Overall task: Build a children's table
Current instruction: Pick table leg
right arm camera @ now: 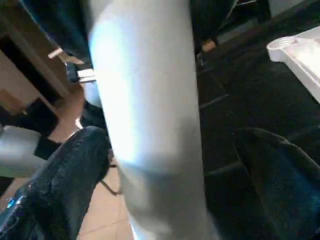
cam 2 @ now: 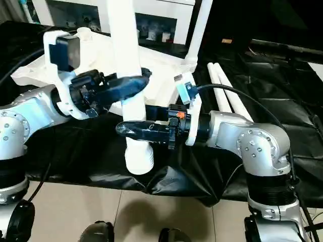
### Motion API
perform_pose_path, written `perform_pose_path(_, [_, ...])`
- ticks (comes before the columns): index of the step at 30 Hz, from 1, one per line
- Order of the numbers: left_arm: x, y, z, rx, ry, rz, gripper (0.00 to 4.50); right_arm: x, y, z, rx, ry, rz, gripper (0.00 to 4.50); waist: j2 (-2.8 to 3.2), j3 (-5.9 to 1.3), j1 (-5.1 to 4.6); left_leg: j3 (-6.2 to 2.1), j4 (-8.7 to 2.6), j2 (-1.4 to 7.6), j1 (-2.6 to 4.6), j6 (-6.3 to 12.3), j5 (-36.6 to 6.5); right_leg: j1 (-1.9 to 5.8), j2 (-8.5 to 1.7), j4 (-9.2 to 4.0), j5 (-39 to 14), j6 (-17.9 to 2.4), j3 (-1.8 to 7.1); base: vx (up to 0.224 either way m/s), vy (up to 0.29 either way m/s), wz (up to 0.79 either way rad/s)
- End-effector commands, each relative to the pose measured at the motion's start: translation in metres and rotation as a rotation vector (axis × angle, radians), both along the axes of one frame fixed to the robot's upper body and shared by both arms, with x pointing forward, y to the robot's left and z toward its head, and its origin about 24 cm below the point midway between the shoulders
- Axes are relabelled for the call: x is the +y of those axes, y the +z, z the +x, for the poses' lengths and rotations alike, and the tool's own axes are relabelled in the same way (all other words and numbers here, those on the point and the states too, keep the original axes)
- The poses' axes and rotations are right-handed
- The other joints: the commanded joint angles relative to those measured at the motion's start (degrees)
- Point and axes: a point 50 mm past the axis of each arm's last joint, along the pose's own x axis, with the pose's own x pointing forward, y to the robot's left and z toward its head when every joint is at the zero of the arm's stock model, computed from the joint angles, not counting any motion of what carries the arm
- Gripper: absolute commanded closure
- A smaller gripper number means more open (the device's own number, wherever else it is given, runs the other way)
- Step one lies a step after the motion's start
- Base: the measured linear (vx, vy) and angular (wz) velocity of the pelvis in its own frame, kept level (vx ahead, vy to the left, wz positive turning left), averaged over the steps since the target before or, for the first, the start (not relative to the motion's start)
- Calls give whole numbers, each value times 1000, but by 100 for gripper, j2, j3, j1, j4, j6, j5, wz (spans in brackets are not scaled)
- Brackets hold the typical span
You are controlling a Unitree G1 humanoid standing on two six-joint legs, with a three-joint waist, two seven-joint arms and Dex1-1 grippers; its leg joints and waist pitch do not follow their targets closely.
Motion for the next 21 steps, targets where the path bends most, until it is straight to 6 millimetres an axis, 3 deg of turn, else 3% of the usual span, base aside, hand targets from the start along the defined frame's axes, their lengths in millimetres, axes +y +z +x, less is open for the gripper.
perform_pose_path(1, [-3,2,-2,-25,-9,16,266,0,-2,0,-15,-2,-39,0,72,-576,19,-74,-372,138,138,-261,-1214,338,-376,-483,-2154,-501,219,0,0,0])
perform_pose_path(19, [-9,-4,-1,-14,-17,45,266,6,-12,-3,-21,18,-102,0,78,-560,5,-81,-373,143,140,-248,-1268,342,-377,-473,-2069,-588,221,0,0,0])
perform_pose_path(21, [-9,-5,-2,-14,-17,46,266,6,-13,-3,-20,16,-104,26,72,-552,2,-80,-373,140,140,-243,-1288,339,-375,-481,-2111,-571,221,0,0,0])
